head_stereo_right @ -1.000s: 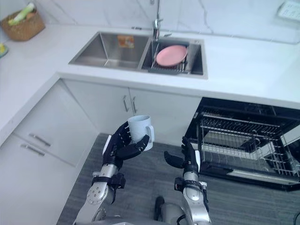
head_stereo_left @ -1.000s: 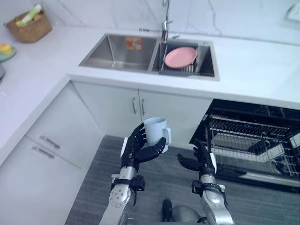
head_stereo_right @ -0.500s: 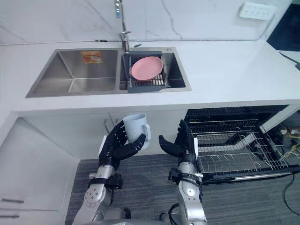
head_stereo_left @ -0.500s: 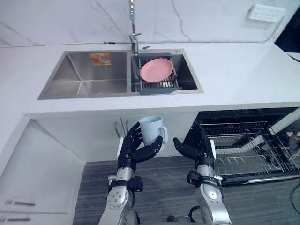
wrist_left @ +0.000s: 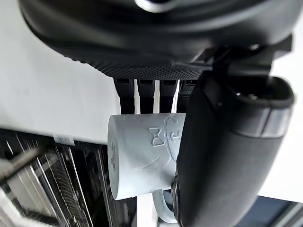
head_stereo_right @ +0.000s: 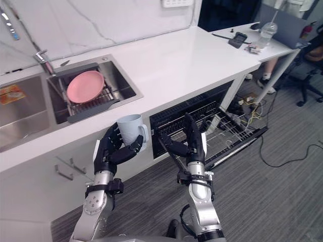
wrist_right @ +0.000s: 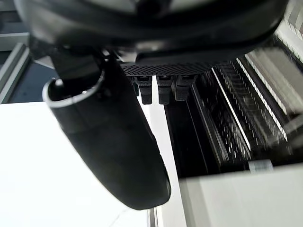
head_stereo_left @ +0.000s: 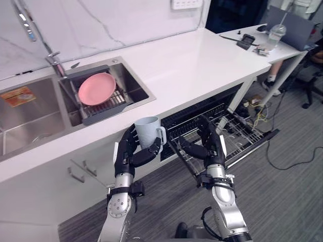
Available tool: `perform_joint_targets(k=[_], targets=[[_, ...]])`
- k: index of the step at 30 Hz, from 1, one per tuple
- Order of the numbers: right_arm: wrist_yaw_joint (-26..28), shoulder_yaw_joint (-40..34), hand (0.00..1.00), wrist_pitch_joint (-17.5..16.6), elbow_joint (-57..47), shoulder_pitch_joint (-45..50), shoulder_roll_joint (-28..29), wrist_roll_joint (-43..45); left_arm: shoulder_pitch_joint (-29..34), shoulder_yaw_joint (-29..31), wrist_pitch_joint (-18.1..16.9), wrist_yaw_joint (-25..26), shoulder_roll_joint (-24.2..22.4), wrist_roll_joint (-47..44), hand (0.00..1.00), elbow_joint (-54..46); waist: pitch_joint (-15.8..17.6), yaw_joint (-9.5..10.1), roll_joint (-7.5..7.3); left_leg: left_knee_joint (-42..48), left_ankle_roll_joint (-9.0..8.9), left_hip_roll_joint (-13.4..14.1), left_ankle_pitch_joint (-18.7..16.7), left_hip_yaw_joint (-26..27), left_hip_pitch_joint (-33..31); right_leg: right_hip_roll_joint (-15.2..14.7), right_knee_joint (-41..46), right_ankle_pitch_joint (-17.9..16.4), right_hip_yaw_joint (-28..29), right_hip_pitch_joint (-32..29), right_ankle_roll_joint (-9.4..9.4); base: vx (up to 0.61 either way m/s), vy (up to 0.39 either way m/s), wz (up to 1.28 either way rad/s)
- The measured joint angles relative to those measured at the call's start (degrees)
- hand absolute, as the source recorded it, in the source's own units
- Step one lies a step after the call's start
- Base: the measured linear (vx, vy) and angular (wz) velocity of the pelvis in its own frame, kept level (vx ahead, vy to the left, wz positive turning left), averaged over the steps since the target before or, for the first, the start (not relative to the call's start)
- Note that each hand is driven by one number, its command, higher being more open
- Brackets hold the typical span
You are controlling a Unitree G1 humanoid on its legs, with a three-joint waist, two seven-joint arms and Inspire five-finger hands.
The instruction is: Walk over to the sink, pick up the cup, carry it to the dishwasher, place the cup inside the dishwasher, then close the dishwasher door
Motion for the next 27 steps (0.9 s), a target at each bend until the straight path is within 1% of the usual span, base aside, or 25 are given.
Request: perform_joint_targets(k=[1,2,3,4,5,6,7,8,9,10,11,12,14,16,18,22,24,27], targets=[[0.3,0.2,0.9,0.0,-2.1,0.9,-0.2,0.2,0.0,0.0,0.0,0.0,-0.5,0.0,0.3,0.1,0.6,0.07,0.97,8.2,-0.06,2.2,0.7,-1.3,-2.5,1.4,-2.7,0.9,0.8,2.5,-0.49,0.11,-0.055,-0.36],[0.4,0.5,0.9,0.0,-2.9,1.1,-0.4,0.3,0.0,0.0,0.0,0.1,-0.6,0.0,0.3,0.2,0.8,0.05,1.36,11.7,0.06,2.8,1.7,-2.3,-3.8,1.8,-3.6,1.1,1.2,3.6,-0.52,0.13,-0.019,-0.42],[0.4,0.8,0.9,-0.3,-4.4,1.2,-0.7,0.5,-0.1,0.2,0.0,0.1,-0.7,-0.1,0.3,0.4,0.7,0.57,1.61,15.8,-1.4,2.8,1.1,-4.9,-6.4,1.7,-4.6,1.3,2.4,4.6,-0.72,0.13,0.03,-0.46],[0.4,0.6,0.9,-0.8,-6.1,1.2,-0.7,1.8,-0.7,-0.3,-0.1,0.1,-0.7,-0.1,0.3,0.4,0.7,1.31,1.58,15.4,-1.97,1.2,0.2,-7.5,-8.7,1.2,-4.8,1.3,3.4,4.6,-0.69,0.13,0.045,-0.42],[0.4,0.5,0.9,-1.3,-6.7,1.2,-0.7,2.3,-1.1,-0.4,-0.1,0.1,-0.7,-0.1,0.3,0.5,0.8,1.34,1.53,14.4,-1.91,0.3,-0.5,-8.9,-10.0,0.9,-5.1,1.4,3.6,4.8,-0.52,0.14,0.064,-0.27],[0.5,0.5,0.9,-1.9,-7.2,0.9,-0.7,2.5,-1.7,-0.5,-0.1,0.1,-1.1,0.0,0.3,0.9,0.8,1.35,1.4,10.9,-2.04,-1.6,-1.0,-11.1,-11.9,0.0,-5.3,1.7,4.0,5.3,-0.15,0.15,0.088,-0.13],[0.6,0.5,0.9,-1.9,-7.2,0.5,-0.7,2.9,-1.9,-0.4,-0.1,0.1,-1.3,0.0,0.3,1.0,0.8,1.43,1.38,8.7,-2.17,-2.7,-1.0,-12.3,-12.3,-0.4,-5.3,1.7,4.4,5.4,-0.01,0.17,0.134,-0.29],[0.9,0.5,0.9,-1.9,-7.2,-0.1,-0.8,4.2,-2.1,-0.4,-0.1,0.2,-1.4,0.0,0.3,1.1,0.8,1.63,1.43,3.4,-2.52,-4.6,-0.7,-14.3,-12.8,-1.1,-5.3,1.9,5.4,5.4,0.24,0.16,0.18,-0.39],[1.1,0.5,0.9,-2.0,-7.1,-0.2,-0.8,4.8,-2.2,-0.4,-0.1,0.2,-1.3,0.0,0.3,1.1,0.7,1.66,1.64,-3.6,-2.7,-5.8,2.8,-15.9,-12.2,-1.5,-5.3,1.8,6.2,5.7,0.8,0.12,0.168,-0.42],[1.4,0.5,0.9,-2.0,-7.1,-0.1,-1.0,5.5,-2.5,-0.4,-0.1,0.3,-1.3,0.0,0.3,1.2,0.6,1.66,2.12,-7.9,-1.89,-6.0,9.8,-16.1,-11.7,-1.1,-5.4,1.7,6.9,6.4,1.76,0.14,0.186,-0.35],[1.8,0.5,0.9,-2.0,-6.4,0.3,-0.8,6.7,-3.0,-0.4,-0.2,0.3,-0.8,0.0,0.3,2.1,0.4,1.74,1.04,-8.5,-2.06,-6.5,10.0,-15.4,-10.3,-1.9,-5.8,1.6,7.7,7.2,2.6,0.14,0.17,-0.18],[2.4,0.7,0.9,-2.0,-6.4,0.7,-0.4,7.0,-3.3,-0.3,-0.2,0.4,0.0,0.0,0.3,2.7,0.0,1.32,0.17,-10.4,-1.36,-7.6,10.5,-15.1,-8.8,-2.9,-6.1,1.6,8.0,7.8,2.92,0.13,0.163,-0.09],[3.2,0.7,0.9,-2.1,-6.5,0.6,-0.3,7.0,-3.2,-1.2,-0.1,0.1,1.2,0.1,0.3,2.7,-0.2,1.24,-0.3,-13.1,-0.65,-9.0,11.5,-14.3,-7.1,-4.2,-6.3,1.5,8.6,8.0,3.34,0.08,0.141,-0.03],[4.3,1.1,0.9,-2.1,-6.7,0.5,0.0,8.9,-3.2,-1.9,-0.1,-0.2,0.8,0.1,0.3,2.6,-0.3,1.29,-0.35,-17.3,0.11,-10.4,13.2,-13.6,-4.5,-5.4,-6.3,1.5,9.6,8.4,3.63,0.04,0.102,-0.07],[5.4,1.6,0.9,-2.1,-6.7,0.5,0.6,9.2,-3.2,-1.2,-0.1,-0.1,0.9,0.1,0.3,2.5,-0.3,1.37,-0.38,-19.3,0.33,-10.8,13.9,-12.8,-3.2,-5.6,-6.4,1.6,10.4,8.4,3.85,0.0,0.027,-0.19],[6.6,2.4,0.9,-2.1,-6.9,0.6,0.6,11.5,-3.4,0.9,-0.1,0.9,1.0,0.1,0.3,2.4,-0.5,1.27,-0.53,-21.8,0.37,-10.9,15.0,-11.9,-1.5,-5.5,-7.9,2.3,11.5,9.0,4.9,-0.03,-0.018,-0.14],[7.1,2.5,0.9,-2.1,-6.9,0.6,0.5,12.1,-3.4,1.3,-0.1,1.5,1.0,0.1,0.3,2.4,-0.8,1.15,-0.6,-22.9,0.44,-11.1,15.6,-11.8,-0.8,-5.3,-8.2,2.4,11.6,9.3,4.98,-0.05,-0.024,-0.03],[7.8,2.9,0.9,-2.1,-7.0,0.7,0.4,13.5,-3.4,1.3,-0.1,1.6,1.0,0.1,0.3,2.2,-2.1,1.15,-0.63,-24.7,0.49,-11.0,16.2,-11.5,0.0,-5.0,-8.5,2.5,12.0,9.1,4.94,-0.03,-0.024,-0.04]])
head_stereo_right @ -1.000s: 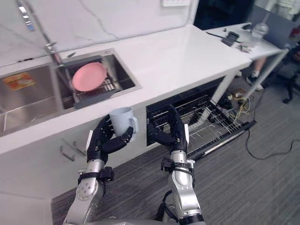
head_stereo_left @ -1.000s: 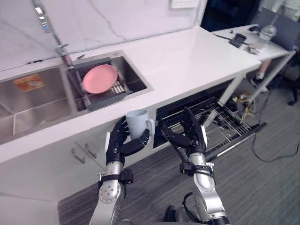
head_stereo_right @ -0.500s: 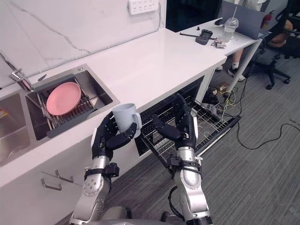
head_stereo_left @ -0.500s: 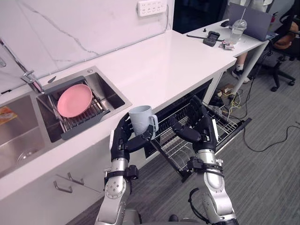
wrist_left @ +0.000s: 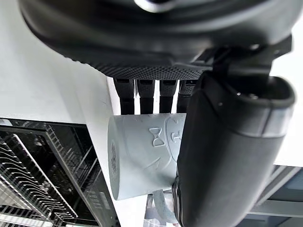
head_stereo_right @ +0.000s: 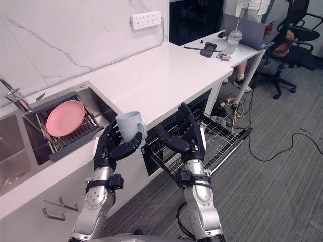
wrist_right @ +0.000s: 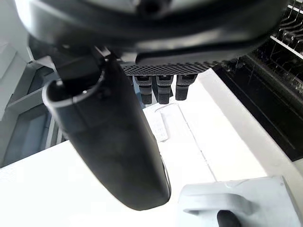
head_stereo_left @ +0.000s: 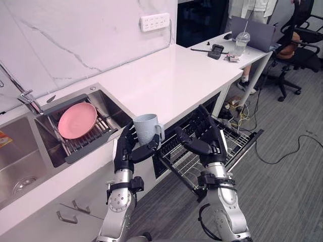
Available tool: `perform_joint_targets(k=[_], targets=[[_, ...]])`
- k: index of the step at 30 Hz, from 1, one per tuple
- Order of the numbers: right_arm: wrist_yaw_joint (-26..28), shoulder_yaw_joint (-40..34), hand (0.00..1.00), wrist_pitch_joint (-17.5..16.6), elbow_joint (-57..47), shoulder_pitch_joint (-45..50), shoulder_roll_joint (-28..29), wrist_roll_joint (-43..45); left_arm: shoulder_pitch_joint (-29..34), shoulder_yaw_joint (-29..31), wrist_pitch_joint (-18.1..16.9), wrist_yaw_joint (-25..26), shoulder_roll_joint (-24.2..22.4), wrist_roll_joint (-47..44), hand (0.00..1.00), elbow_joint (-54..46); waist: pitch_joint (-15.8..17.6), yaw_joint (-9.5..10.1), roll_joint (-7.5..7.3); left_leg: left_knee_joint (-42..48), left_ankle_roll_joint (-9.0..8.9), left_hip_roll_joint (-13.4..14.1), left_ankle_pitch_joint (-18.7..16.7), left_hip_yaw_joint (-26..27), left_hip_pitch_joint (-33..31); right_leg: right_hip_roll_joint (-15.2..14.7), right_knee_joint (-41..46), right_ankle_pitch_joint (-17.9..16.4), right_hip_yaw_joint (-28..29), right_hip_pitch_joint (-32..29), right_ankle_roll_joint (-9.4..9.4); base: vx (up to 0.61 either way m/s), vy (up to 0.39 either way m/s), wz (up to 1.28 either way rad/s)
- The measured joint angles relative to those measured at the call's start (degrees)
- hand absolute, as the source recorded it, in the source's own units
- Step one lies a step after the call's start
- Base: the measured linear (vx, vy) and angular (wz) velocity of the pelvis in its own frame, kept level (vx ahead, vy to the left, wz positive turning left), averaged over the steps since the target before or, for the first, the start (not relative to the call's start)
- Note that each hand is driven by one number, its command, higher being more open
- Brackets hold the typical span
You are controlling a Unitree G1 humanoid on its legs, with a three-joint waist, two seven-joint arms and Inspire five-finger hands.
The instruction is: Walk over to the sink, pick up the cup, carry it to the dishwasher, place the cup inside the dishwasher, then close the dishwasher door
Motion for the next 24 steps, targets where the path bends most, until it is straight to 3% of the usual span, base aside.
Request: perform_joint_targets(k=[12,24], targets=[[2.3,5.0,0.9,0.0,-0.1,-0.1,-1.8,0.0,-1.7,-0.7,0.0,0.6,0.0,0.0,0.3,-0.6,-1.3,0.09,-0.88,-0.9,-0.06,-0.2,0.2,1.0,0.5,0.2,-1.0,0.7,1.0,0.3,0.43,0.01,-0.002,-0.05],[2.3,7.9,0.9,0.1,1.8,-1.4,-2.2,0.0,-2.4,-6.4,0.0,-1.4,0.1,2.3,0.3,-0.6,-2.6,-0.01,-0.87,-2.2,0.18,-0.4,0.4,1.4,0.4,0.1,-1.6,0.8,1.2,-0.2,0.52,0.0,0.002,-0.01]])
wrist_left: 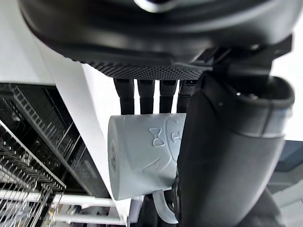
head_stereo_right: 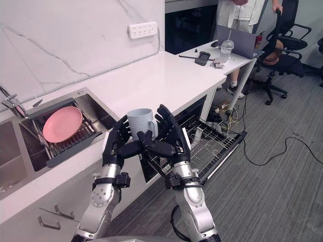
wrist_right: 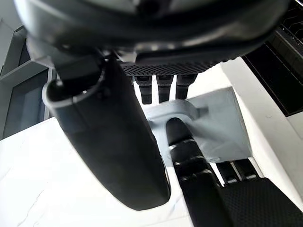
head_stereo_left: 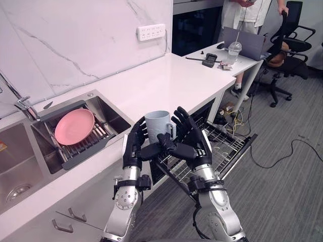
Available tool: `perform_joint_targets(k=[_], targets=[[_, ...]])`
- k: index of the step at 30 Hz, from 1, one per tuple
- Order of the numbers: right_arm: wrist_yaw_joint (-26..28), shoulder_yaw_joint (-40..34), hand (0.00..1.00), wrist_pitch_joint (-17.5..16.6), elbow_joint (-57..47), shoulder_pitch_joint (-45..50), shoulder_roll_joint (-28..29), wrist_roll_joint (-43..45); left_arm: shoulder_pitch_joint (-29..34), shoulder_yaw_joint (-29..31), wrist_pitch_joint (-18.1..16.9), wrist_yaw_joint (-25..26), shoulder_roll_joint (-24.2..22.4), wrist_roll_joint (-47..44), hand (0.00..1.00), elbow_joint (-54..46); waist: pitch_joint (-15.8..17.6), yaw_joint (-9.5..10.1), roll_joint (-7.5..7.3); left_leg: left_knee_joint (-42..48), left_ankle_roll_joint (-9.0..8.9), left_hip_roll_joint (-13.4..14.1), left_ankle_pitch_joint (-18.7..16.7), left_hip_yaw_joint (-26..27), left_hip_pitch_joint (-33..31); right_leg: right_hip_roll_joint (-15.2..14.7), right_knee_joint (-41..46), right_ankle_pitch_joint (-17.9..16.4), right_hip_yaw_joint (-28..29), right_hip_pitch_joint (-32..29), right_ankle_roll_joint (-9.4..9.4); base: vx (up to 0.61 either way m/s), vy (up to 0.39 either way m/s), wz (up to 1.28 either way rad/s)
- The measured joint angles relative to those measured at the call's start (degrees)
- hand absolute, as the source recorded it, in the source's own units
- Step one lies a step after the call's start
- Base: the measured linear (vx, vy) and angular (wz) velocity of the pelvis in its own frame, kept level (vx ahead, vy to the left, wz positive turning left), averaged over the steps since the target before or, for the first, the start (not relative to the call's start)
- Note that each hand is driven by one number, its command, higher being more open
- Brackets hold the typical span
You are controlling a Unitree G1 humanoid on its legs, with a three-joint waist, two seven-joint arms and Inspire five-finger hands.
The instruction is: Walk over to the sink, pick up the cup, carry it to the dishwasher, place the cup inside the dishwasher, then close the dishwasher door
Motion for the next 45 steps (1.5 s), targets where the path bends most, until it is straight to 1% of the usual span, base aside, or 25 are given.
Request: perform_joint_targets(k=[5,11,19,26,32,33,34,40,43,45], targets=[[-0.5,0.0,0.9,0.0,0.3,-1.5,-0.4,0.0,-0.7,-0.5,0.0,-0.1,0.0,0.0,0.3,0.0,-0.1,-0.01,0.02,-0.2,-0.07,-0.1,0.2,-0.4,-0.5,0.0,0.0,0.0,-0.3,-0.3,0.01,0.01,-0.005,0.04],[-0.9,-0.1,0.9,0.0,0.9,-1.5,-0.5,0.4,-0.7,-1.5,0.0,0.0,0.6,1.3,0.3,0.0,-1.0,0.02,0.08,-2.0,0.04,-0.3,1.4,-1.1,-0.4,-0.1,0.0,0.0,-0.9,-0.7,0.02,-0.01,-0.006,0.07],[-2.1,-0.5,0.9,0.0,2.0,-1.5,-0.5,4.7,-0.7,-3.3,0.0,0.0,1.1,2.3,0.3,0.0,-1.6,0.05,0.12,-5.0,0.27,-0.6,3.7,-1.9,0.2,-0.2,0.1,0.0,-1.8,-1.1,0.12,-0.03,-0.009,0.06],[-3.3,-1.2,0.9,0.0,3.9,-3.8,-0.6,7.4,-0.7,-5.1,0.0,0.0,1.2,2.3,0.3,0.0,-1.8,0.15,0.1,-5.0,0.27,-0.7,3.9,-2.2,0.2,-0.3,0.2,0.1,-2.1,-1.1,0.17,0.0,0.0,0.01],[-3.2,-1.2,0.9,0.8,5.3,-5.6,-2.5,9.1,-0.8,-5.6,0.1,-0.3,1.4,2.2,0.3,0.8,-2.2,0.15,0.11,-5.0,0.18,-0.7,4.2,-2.9,-0.1,-0.3,0.2,0.1,-2.7,-1.1,0.17,-0.01,-0.009,0.05],[-3.1,-1.2,0.9,1.0,6.0,-6.2,-3.3,9.1,-1.4,-6.3,0.1,-0.3,2.4,2.2,0.3,1.1,-2.3,0.18,0.08,-5.0,0.16,-0.7,4.3,-3.2,-0.3,-0.3,0.1,0.1,-3.0,-1.0,0.14,-0.03,-0.018,0.17],[-2.9,-1.3,0.3,1.5,6.6,-6.8,-4.3,9.2,-2.3,-7.2,0.2,-0.5,4.0,2.2,0.3,1.4,-2.4,0.15,0.08,-5.0,0.13,-0.7,4.5,-3.8,-0.6,-0.3,0.1,0.1,-3.5,-1.0,0.12,-0.03,-0.02,0.18],[-0.3,0.0,0.3,4.6,9.1,-10.2,-9.2,10.4,-4.8,-7.7,0.5,-0.8,8.1,4.5,0.3,3.3,-2.4,0.28,0.11,-5.0,-0.1,-0.2,4.9,-3.9,-1.2,0.2,-0.1,0.6,-3.6,-1.4,-0.5,-0.02,-0.014,0.03],[-0.3,0.1,0.3,5.2,9.6,-10.9,-9.9,11.6,-5.2,-7.8,0.5,-1.2,8.9,5.9,0.3,3.2,-2.4,0.3,0.11,-5.0,-0.14,0.1,4.9,-3.8,-1.3,0.7,-0.5,0.9,-3.5,-1.5,-0.69,0.0,0.0,0.0],[0.5,0.3,0.3,5.4,10.6,-12.1,-11.6,13.6,-5.5,-7.8,0.5,-1.8,9.8,6.8,0.3,3.2,-2.4,0.25,0.11,-4.9,-0.15,0.3,4.9,-3.7,-1.4,0.9,-0.5,0.9,-3.3,-1.6,-0.8,-0.01,-0.021,-0.04]])
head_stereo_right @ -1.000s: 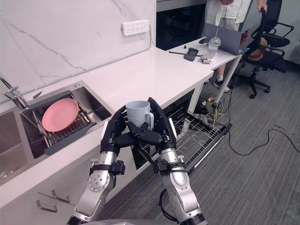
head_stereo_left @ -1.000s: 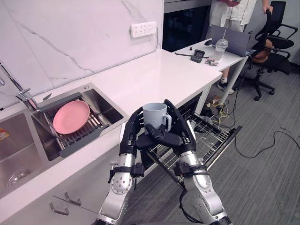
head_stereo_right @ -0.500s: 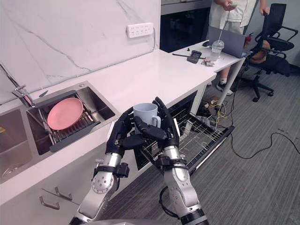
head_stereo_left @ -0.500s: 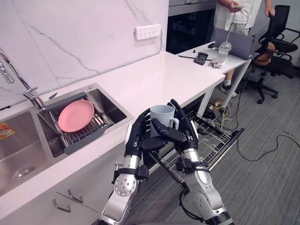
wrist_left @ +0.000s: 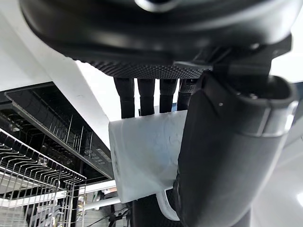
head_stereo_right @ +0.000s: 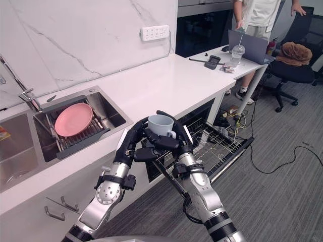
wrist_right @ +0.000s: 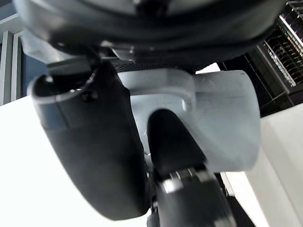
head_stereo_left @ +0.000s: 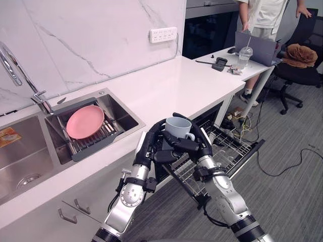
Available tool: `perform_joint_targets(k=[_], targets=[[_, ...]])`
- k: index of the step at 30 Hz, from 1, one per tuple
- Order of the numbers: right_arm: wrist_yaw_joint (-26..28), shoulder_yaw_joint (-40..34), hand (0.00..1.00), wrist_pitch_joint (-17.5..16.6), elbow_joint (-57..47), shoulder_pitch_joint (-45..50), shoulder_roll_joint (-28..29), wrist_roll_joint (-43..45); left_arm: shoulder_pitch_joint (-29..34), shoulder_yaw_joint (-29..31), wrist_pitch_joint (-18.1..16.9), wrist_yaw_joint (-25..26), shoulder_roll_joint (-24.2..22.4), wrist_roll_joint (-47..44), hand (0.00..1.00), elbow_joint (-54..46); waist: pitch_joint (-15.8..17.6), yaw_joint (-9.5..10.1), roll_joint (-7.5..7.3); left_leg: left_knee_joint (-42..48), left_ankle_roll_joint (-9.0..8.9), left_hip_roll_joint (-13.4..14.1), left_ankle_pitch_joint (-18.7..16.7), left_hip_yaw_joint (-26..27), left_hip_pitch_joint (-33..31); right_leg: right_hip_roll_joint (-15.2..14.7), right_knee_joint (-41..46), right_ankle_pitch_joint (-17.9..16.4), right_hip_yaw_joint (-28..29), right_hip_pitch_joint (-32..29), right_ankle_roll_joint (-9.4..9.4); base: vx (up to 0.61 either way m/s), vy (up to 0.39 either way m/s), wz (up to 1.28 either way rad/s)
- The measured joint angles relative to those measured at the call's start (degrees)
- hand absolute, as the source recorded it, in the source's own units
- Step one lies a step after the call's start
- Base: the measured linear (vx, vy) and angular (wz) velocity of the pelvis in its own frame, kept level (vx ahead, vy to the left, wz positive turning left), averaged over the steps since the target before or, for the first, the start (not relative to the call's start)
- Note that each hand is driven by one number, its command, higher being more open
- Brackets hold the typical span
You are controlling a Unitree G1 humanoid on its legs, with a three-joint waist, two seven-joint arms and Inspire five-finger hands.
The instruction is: Walk over to the sink, pick up the cup, carry it to the dishwasher, place the cup inside the dishwasher, then close the dishwasher door
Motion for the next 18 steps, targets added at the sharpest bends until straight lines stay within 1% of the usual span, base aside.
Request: perform_joint_targets(k=[5,6,10,12,18], targets=[[0.5,0.0,0.3,0.2,0.1,-0.9,-0.5,0.7,-1.3,0.1,0.0,-0.2,1.6,1.4,0.3,-0.1,0.0,-0.06,0.0,0.1,-0.07,0.4,0.0,0.4,0.0,0.3,-0.1,0.2,0.4,-0.1,-0.31,-0.01,-0.017,-0.06],[0.5,0.0,0.3,0.2,0.1,-0.9,-0.5,0.9,-1.3,0.2,0.0,-0.2,1.6,2.0,0.9,-0.1,0.0,-0.02,0.0,0.2,-0.13,0.5,-0.1,0.6,0.0,0.4,-0.2,0.2,0.6,-0.1,-0.36,0.0,-0.012,-0.06],[0.5,-0.7,0.3,0.2,0.1,-1.3,-0.4,1.2,-1.2,0.2,0.0,-0.7,0.8,2.5,0.9,-0.6,0.0,0.01,-0.04,0.3,-0.27,0.6,-0.2,0.8,0.0,0.5,-0.2,0.3,0.7,-0.1,-0.4,0.0,-0.005,-0.03],[0.5,-1.7,0.3,0.2,0.0,-1.8,-0.2,1.1,-0.9,0.1,0.0,-1.1,0.0,4.5,0.9,-1.2,0.1,0.02,-0.06,0.3,-0.27,0.6,-0.2,0.8,0.0,0.5,-0.2,0.3,0.7,-0.2,-0.4,0.0,0.0,0.0],[0.4,-4.8,0.3,0.1,-3.7,-2.0,3.6,-1.0,1.1,2.6,0.0,-0.8,-4.3,4.5,0.9,-5.9,0.9,0.03,-0.26,-0.1,-0.28,0.6,-0.2,0.9,0.2,0.5,-0.2,0.3,0.8,-0.2,-0.34,0.0,0.0,0.0]])
